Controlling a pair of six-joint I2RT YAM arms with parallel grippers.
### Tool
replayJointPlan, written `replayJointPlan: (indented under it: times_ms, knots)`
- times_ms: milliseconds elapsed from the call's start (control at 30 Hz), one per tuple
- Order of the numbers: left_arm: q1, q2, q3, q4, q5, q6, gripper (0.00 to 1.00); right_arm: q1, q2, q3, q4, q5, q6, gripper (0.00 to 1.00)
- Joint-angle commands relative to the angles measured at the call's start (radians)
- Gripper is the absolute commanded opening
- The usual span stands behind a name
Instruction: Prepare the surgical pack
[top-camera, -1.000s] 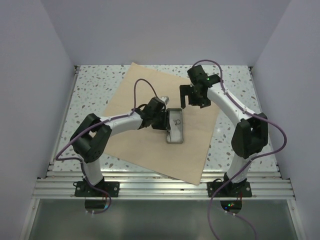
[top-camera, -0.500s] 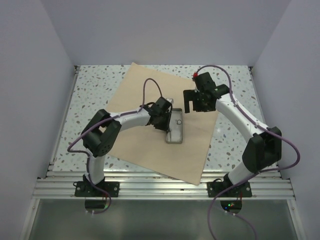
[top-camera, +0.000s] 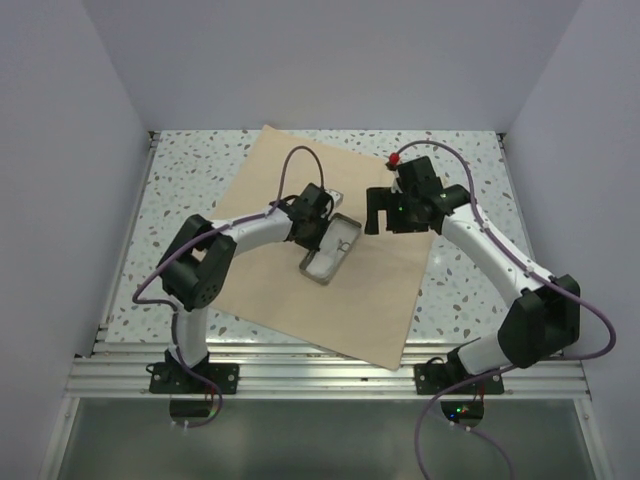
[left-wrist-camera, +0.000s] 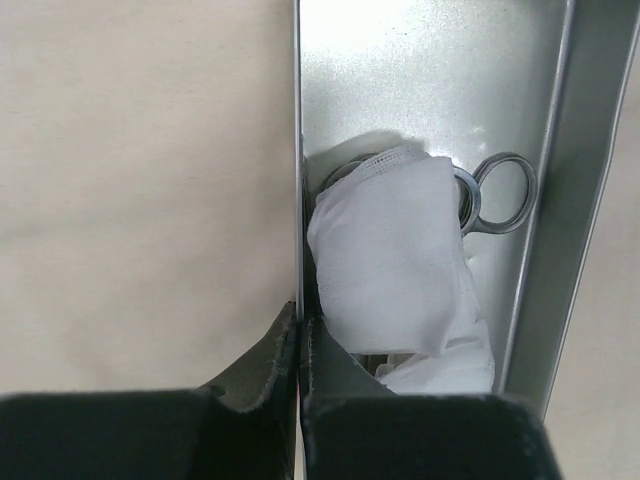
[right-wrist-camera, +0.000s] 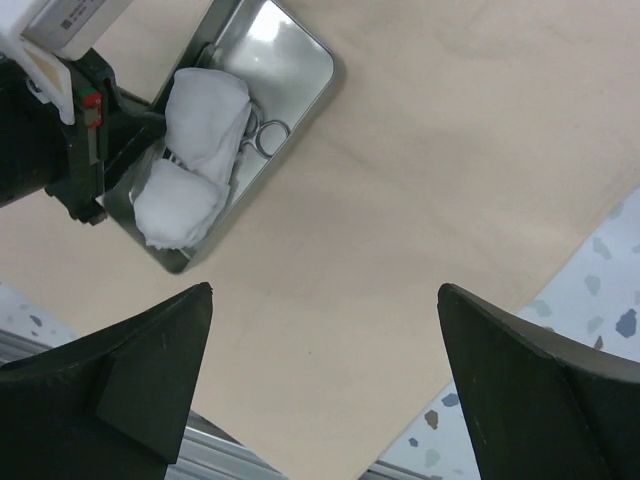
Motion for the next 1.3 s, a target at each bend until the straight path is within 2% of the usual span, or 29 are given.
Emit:
replayJointPlan:
  times_ms: [0, 167, 267, 367, 467, 667, 833, 1267]
  knots:
    - [0.019, -0.086, -0.016, 0.031, -0.074, 0.244, 0.0, 0.002, -0.05, -0.053, 0.104, -0.11, 0.044, 0.99]
    - [0.022, -0.069, -0.007, 0.047, -0.112, 0.486, 0.0, 0.0, -0.079, -0.112, 0.146, -0.184, 0.061, 0.99]
    - [0.021, -0.07, -0.011, 0.06, -0.057, 0.659, 0.0, 0.0, -0.116, -0.152, 0.181, -0.197, 0.06, 0.99]
    - [0.031, -0.102, -0.039, 0.11, 0.021, 0.758, 0.0, 0.003, -0.125, -0.166, 0.195, -0.225, 0.061, 0.99]
    - [0.059, -0.109, -0.001, 0.1, 0.128, 0.801, 0.0, 0.002, -0.127, -0.185, 0.224, -0.257, 0.064, 0.99]
    - [0.071, 0.026, 0.169, -0.051, 0.179, 0.726, 0.0, 0.002, -0.101, -0.17, 0.207, -0.237, 0.044, 0.99]
    - [0.071, 0.043, 0.122, -0.038, 0.242, 0.711, 0.0, 0.003, -0.11, -0.17, 0.212, -0.247, 0.046, 0.99]
    - [0.074, 0.083, 0.131, -0.042, 0.237, 0.692, 0.0, 0.003, -0.09, -0.196, 0.229, -0.205, 0.064, 0.99]
